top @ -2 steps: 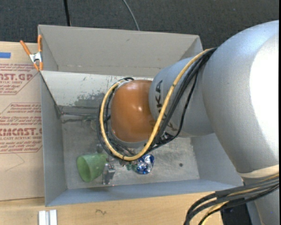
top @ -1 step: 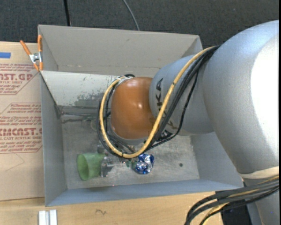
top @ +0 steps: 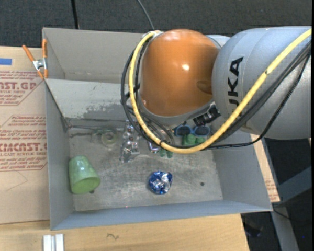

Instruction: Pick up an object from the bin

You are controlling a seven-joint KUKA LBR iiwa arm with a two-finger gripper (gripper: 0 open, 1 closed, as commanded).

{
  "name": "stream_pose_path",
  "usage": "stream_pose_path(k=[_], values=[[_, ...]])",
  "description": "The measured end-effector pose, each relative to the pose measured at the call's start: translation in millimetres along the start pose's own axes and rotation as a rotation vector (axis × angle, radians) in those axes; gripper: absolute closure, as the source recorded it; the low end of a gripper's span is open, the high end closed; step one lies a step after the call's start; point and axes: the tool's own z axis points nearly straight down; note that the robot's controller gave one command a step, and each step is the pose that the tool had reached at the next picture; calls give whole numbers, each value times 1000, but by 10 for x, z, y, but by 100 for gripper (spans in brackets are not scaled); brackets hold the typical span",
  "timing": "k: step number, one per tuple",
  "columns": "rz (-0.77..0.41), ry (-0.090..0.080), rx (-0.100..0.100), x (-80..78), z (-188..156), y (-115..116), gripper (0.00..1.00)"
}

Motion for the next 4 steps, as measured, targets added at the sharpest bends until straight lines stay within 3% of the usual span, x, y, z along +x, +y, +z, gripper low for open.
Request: stream_pose_path(k=[1, 2, 3, 4], values=[[-141, 16, 4, -228, 1283, -1348, 100], [-147, 10, 1, -238, 1242, -1296, 0], [-419, 16, -1, -138, 1963, -1476, 0], [-419, 10, -1, -159, 1931, -1473, 100]])
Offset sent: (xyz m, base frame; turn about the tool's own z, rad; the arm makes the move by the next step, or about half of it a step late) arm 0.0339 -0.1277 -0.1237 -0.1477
